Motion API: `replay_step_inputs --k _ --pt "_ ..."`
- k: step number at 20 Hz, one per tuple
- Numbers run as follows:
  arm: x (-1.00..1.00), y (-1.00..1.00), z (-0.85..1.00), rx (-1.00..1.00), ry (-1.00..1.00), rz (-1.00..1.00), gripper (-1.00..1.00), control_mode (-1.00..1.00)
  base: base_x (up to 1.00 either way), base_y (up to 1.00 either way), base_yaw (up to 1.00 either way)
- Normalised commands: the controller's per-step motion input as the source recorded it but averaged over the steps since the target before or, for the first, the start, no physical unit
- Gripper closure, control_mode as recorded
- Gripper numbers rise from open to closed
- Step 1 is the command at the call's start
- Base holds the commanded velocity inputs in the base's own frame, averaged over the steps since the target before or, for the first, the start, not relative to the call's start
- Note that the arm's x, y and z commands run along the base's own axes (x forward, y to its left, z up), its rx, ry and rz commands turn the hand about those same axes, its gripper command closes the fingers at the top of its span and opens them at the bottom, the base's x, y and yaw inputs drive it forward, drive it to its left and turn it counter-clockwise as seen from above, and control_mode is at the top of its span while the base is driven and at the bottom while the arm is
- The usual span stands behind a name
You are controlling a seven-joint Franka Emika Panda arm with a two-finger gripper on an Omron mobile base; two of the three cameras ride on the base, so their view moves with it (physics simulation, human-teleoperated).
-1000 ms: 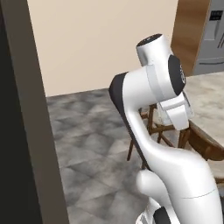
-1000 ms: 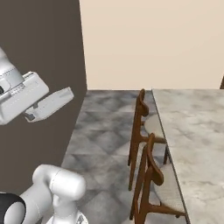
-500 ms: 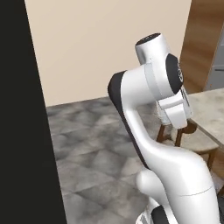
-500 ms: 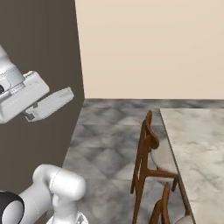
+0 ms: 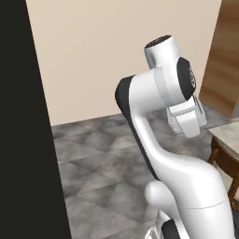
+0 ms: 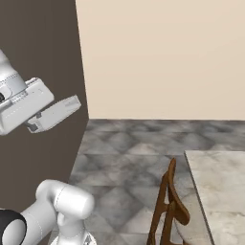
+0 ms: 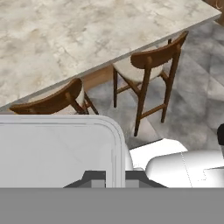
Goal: Retrieve the tupperware from the cabinet, then place the raw meat into the tupperware to avoid contamination.
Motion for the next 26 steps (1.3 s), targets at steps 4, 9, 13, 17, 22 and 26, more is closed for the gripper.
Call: replay_step_inputs --k 4,9,13,17,22,26 --pt "0.0 0.0 0.0 0.0 0.0 0.0 1.0 1.0 1.0 0.3 -0.01" --pt "0.0 0.0 0.0 0.0 0.0 0.0 1.0 1.0 1.0 0.35 -0.03" --pt "0.0 0.0 0.0 0.0 0.0 0.0 1.0 1.0 1.0 0.32 -0.05" --pt "0.0 0.0 0.0 0.0 0.0 0.0 1.0 1.0 0.91 0.34 -0.18" --pt "0.0 0.0 0.0 0.0 0.0 0.0 1.0 1.0 0.43 0.27 -0.39" --pt "0.0 0.0 0.0 0.0 0.0 0.0 1.0 1.0 0.55 0.28 -0.35"
